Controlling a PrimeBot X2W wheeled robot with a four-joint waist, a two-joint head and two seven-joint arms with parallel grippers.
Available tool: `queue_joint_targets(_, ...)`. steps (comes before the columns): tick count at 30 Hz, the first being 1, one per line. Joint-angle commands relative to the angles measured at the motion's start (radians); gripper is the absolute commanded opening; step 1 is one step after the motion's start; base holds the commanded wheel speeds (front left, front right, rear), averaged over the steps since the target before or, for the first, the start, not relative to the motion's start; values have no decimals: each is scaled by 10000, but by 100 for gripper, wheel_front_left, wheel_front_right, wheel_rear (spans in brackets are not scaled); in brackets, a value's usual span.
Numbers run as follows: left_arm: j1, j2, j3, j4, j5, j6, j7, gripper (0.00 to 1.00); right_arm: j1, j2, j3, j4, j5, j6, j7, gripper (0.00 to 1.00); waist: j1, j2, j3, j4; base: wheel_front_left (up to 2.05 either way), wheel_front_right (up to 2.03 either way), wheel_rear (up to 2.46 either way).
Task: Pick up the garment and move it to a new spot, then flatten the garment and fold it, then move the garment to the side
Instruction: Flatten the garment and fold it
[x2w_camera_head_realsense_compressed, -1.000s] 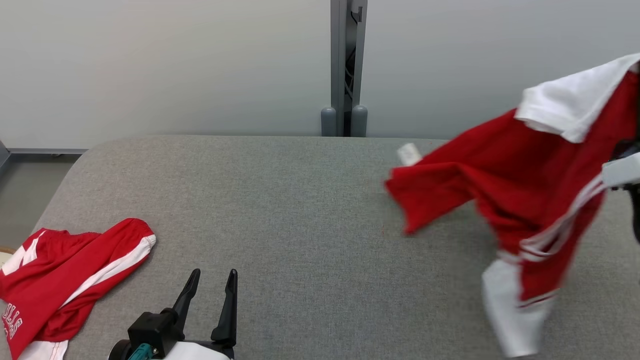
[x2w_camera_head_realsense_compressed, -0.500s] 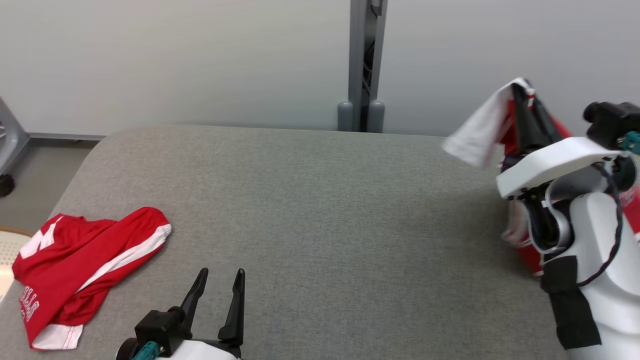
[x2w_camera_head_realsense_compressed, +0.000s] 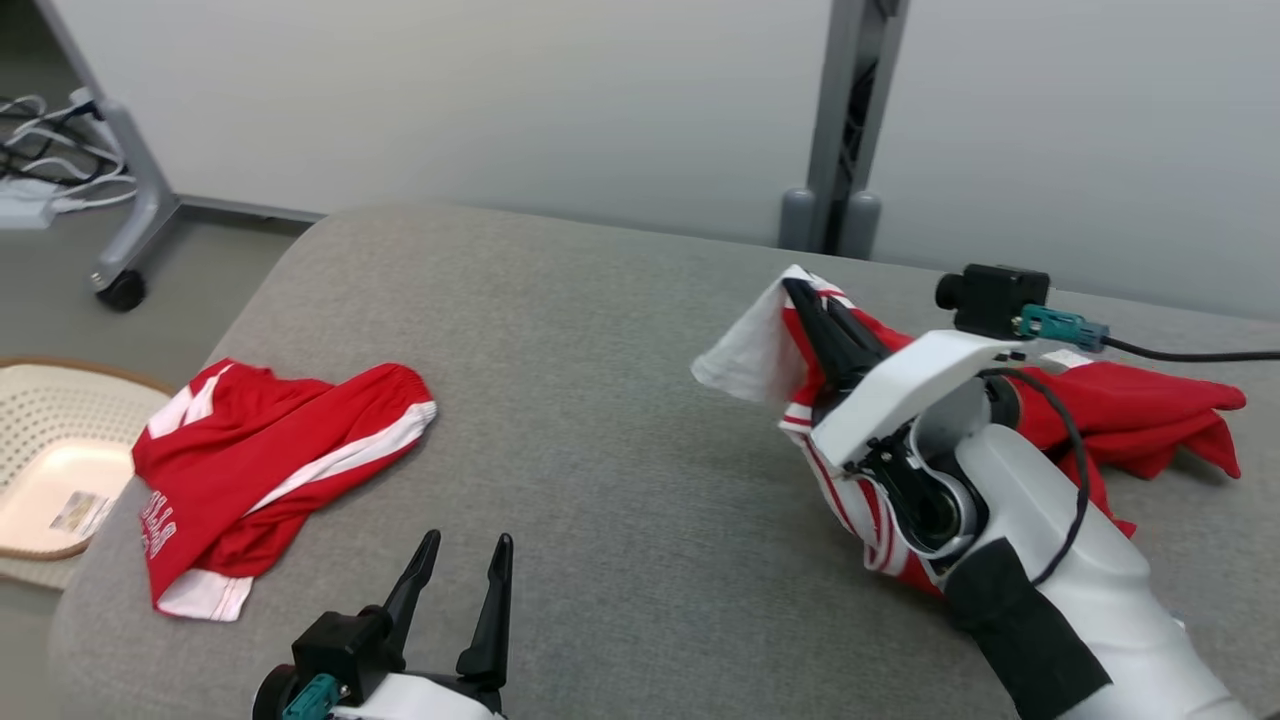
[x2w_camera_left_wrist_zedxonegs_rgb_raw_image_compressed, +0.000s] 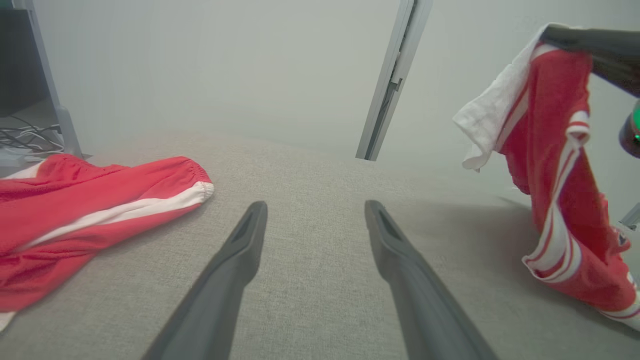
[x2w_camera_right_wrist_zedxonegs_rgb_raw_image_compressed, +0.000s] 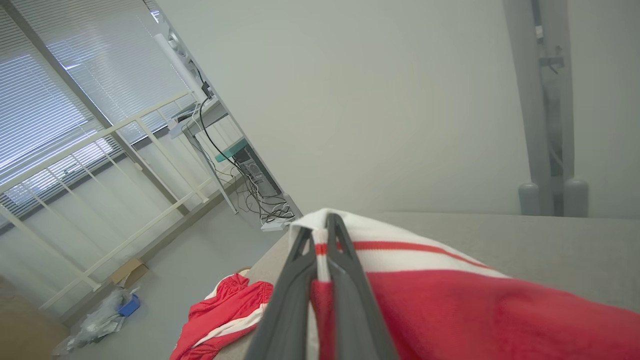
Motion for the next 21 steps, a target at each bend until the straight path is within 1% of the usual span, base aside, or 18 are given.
queue_joint_targets(1,-165,49,4,1,-10,-42,-23,100,-184,-41,58,27,127,1,-109,0,0,0,120,240,0,0,0)
queue_joint_targets(6,-263,45,-200,36,-48,-72,-23,100,-1119,-47,1340,833,1936,1,-1061,0,0,0,310,831,0,0,0)
queue_joint_targets(9,-319,48,-256,51,-55,-57,-23,100,-1661,-48,2047,1369,2718,1,-1519,0,0,0,397,1078,0,0,0)
queue_joint_targets(10,-338,43,-271,51,-72,-39,-23,100,-1962,-59,2405,1896,2936,1,-1734,92,0,0,430,1174,0,0,0)
queue_joint_targets(11,-346,43,-283,51,-73,-34,-23,100,-2037,-54,2533,2142,3107,1,-1778,100,0,0,439,1200,0,0,0)
queue_joint_targets(15,-373,46,-170,8,-82,34,-23,100,-2366,-52,3204,2787,3219,1,-1887,100,0,0,459,1104,0,0,0)
queue_joint_targets(18,-354,42,-87,9,-26,20,-23,100,-2495,-55,3598,3161,3119,1,-1910,100,0,0,398,802,0,0,0)
queue_joint_targets(21,-340,45,13,-23,10,25,-23,100,-2639,-40,3654,3350,2800,1,-1914,100,0,0,266,379,0,0,0)
